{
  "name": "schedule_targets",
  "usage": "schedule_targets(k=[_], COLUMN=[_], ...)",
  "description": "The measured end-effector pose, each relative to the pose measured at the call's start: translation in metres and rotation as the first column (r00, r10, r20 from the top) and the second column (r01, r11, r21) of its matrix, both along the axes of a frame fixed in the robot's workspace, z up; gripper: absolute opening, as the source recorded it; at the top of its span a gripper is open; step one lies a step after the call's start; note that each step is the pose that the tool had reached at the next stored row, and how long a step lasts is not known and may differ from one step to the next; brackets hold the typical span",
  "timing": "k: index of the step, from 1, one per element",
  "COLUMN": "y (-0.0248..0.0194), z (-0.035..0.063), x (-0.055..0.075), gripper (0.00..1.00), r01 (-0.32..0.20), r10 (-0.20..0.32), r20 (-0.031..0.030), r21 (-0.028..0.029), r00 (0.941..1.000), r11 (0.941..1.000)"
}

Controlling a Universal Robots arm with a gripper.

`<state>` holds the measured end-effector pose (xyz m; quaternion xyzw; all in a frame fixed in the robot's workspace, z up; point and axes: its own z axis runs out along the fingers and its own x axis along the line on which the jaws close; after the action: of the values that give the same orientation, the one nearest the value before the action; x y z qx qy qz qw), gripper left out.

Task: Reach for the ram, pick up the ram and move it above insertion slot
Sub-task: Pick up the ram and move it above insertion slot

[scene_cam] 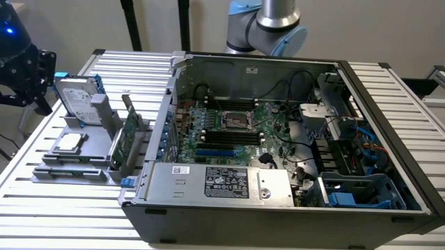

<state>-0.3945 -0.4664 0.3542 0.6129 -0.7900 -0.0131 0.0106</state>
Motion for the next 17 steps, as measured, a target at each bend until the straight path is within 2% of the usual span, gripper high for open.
schedule_targets(k=[4,8,12,17], y=[0.0000,0.0000,0.0000,0.0000], z=[-0.0009,-0.0018,-0.0027,-0.0036], x=[0.0000,0.0000,0.0000,0.0000], gripper=[0.11,0.11,0.11,0.11], r01=[-0.073,-0.145,-0.216,-0.304], r10=[0.073,0.145,0.216,0.304], r20=[0.0000,0.0001,0.0000,0.0000], r21=[0.0000,0.0001,0.0000,0.0000], r00=[0.9973,0.9894,0.9763,0.9527], r11=[0.9973,0.9894,0.9763,0.9527])
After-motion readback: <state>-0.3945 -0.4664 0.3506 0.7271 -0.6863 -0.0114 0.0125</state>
